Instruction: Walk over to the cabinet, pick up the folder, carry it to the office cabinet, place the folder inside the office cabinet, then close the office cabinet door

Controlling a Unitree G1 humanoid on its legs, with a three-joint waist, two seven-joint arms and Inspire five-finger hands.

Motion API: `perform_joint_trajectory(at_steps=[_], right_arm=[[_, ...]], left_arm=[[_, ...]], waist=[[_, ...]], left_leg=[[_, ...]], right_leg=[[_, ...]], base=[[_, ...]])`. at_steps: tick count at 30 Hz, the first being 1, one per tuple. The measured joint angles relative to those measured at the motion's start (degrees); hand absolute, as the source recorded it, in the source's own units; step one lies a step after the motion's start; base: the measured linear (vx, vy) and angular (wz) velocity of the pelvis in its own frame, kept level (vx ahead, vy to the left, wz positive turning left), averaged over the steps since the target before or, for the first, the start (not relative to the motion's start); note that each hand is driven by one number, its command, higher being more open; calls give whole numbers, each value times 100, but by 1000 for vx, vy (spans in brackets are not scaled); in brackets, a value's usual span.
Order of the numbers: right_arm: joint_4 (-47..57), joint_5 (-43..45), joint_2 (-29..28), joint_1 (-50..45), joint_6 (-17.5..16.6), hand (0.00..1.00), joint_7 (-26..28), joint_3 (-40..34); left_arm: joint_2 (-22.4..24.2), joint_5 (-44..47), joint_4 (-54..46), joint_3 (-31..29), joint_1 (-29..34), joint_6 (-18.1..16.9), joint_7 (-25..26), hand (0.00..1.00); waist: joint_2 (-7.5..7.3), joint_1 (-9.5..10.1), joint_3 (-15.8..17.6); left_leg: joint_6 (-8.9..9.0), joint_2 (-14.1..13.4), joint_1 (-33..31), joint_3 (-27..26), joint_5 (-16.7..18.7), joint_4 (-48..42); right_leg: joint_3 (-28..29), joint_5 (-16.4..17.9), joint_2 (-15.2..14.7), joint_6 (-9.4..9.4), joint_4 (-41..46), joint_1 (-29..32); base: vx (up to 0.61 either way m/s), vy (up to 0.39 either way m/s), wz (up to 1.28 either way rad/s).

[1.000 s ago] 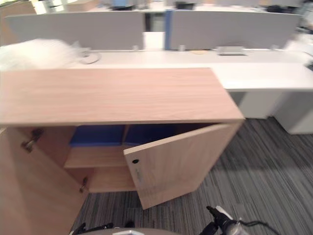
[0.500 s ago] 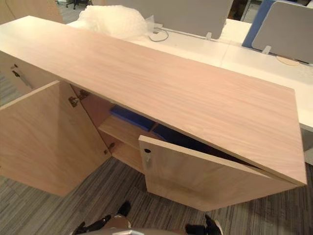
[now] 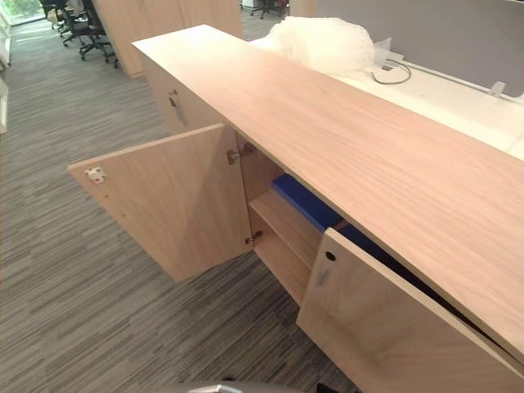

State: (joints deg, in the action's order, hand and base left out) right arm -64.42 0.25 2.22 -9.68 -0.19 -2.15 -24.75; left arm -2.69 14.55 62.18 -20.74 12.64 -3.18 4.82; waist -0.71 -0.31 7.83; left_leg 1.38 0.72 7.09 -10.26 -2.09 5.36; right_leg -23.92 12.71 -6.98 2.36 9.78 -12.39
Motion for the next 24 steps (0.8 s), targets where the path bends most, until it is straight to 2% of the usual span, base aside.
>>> perform_joint_trajectory(at_steps=[5, 9, 13, 17, 18, 20, 24], right_arm=[[-54, 1, -8, 16, -6, 100, 14, 124], [-67, 1, 6, 36, -9, 100, -7, 125], [-52, -5, 49, 54, -14, 100, -39, 233], [-39, -15, 96, 70, -3, 100, -33, 238], [-39, -18, 101, 71, 8, 100, -24, 246], [-37, -20, 103, 72, 16, 100, -8, 285], [-48, -70, 119, 119, 106, 100, 89, 354]], left_arm=[[-181, -4, -35, 390, -27, -38, -26, 100], [-175, -49, -379, 473, -31, -40, 2, 100], [-102, -390, -1347, 720, 4, -7, 32, 100], [-100, -511, -1838, 511, -196, 9, 31, 100], [-157, -510, -1888, 353, -330, 25, 30, 100], [-335, -510, -1969, 156, -536, 75, 39, 100], [-1139, -633, -1908, -171, -885, 192, 113, 100]], waist=[[-90, -22, -56], [-85, -33, -49], [-56, -40, -36], [10, -119, -85], [45, -122, -106], [12, -122, -122], [-47, -109, -157]], left_leg=[[-53, 130, -3, 107, -38, 2], [-98, 134, -36, 139, -87, 6], [-146, 167, -191, 139, -187, 11], [-152, 165, -212, 136, -212, 11], [-154, 167, -213, 127, -202, 11], [-171, 170, -220, 103, -188, 11], [-179, 177, -203, -72, -96, 9]], right_leg=[[-56, -74, -90, 120, -95, -77], [-78, -86, -87, 140, -120, -72], [-82, -62, -78, 174, -340, -35], [-61, -60, -70, 177, -385, -20], [-47, -67, -70, 183, -396, -22], [-20, -88, -65, 191, -433, -21], [158, -150, -54, 207, -566, -39]], base=[[-22, 27, 9], [-67, 0, 5], [-108, -14, 2], [-90, 5, 0], [-20, 11, -4], [-3, 9, -9], [57, 14, -21]])
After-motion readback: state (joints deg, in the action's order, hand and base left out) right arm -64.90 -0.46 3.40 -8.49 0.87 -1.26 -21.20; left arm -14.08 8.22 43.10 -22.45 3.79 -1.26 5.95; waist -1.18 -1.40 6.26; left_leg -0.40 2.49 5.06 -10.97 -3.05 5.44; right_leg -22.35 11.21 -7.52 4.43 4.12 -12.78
